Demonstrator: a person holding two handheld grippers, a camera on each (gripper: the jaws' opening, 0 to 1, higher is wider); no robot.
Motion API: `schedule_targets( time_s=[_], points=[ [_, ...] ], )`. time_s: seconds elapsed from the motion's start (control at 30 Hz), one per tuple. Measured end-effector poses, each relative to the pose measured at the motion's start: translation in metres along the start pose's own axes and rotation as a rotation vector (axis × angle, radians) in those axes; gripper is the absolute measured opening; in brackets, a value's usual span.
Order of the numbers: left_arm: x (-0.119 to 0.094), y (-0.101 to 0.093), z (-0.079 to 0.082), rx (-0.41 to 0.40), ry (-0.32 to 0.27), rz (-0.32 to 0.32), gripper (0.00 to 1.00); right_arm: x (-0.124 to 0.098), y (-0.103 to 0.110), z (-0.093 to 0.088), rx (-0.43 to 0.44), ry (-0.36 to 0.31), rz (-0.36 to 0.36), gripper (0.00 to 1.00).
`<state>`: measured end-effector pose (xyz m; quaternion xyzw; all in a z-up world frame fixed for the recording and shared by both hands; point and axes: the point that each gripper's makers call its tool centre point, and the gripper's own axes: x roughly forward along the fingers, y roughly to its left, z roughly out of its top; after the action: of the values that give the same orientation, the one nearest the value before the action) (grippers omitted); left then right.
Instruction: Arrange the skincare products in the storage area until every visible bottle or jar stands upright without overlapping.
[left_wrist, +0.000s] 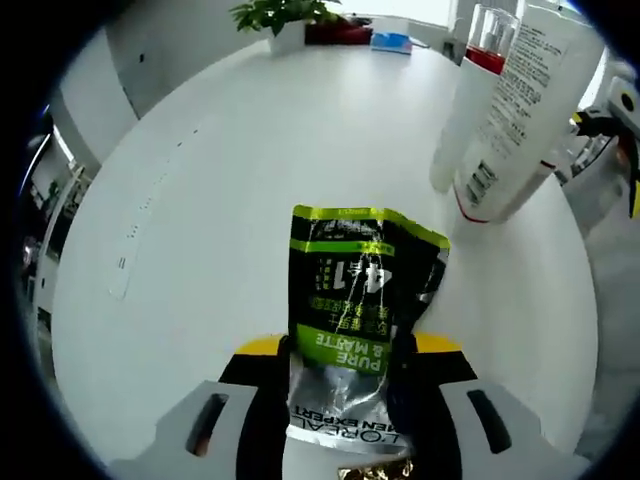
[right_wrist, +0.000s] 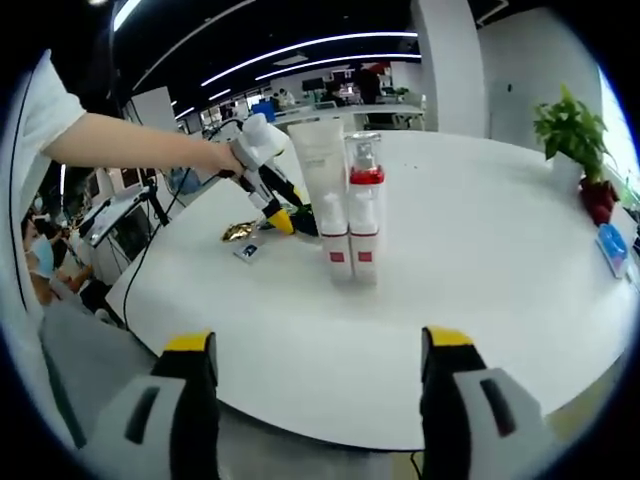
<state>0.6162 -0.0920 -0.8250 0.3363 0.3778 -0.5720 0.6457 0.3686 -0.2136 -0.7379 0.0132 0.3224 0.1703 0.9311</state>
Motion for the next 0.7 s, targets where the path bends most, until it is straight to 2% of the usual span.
schedule_targets(
  time_s=[0.37,0.7],
  points=[
    [-0.004,0.002,-0.002,0.005,0.013,0.052,0.27,0.000,-0.001,0.001,-0.002,-0.004,-0.003,0.84],
    [-0.028,-0.004,-0.003,-0.051,-0.033,0.086,0.23,0.000,0.001,0.002,-0.006,-0.010,0.008,0.82]
  ],
)
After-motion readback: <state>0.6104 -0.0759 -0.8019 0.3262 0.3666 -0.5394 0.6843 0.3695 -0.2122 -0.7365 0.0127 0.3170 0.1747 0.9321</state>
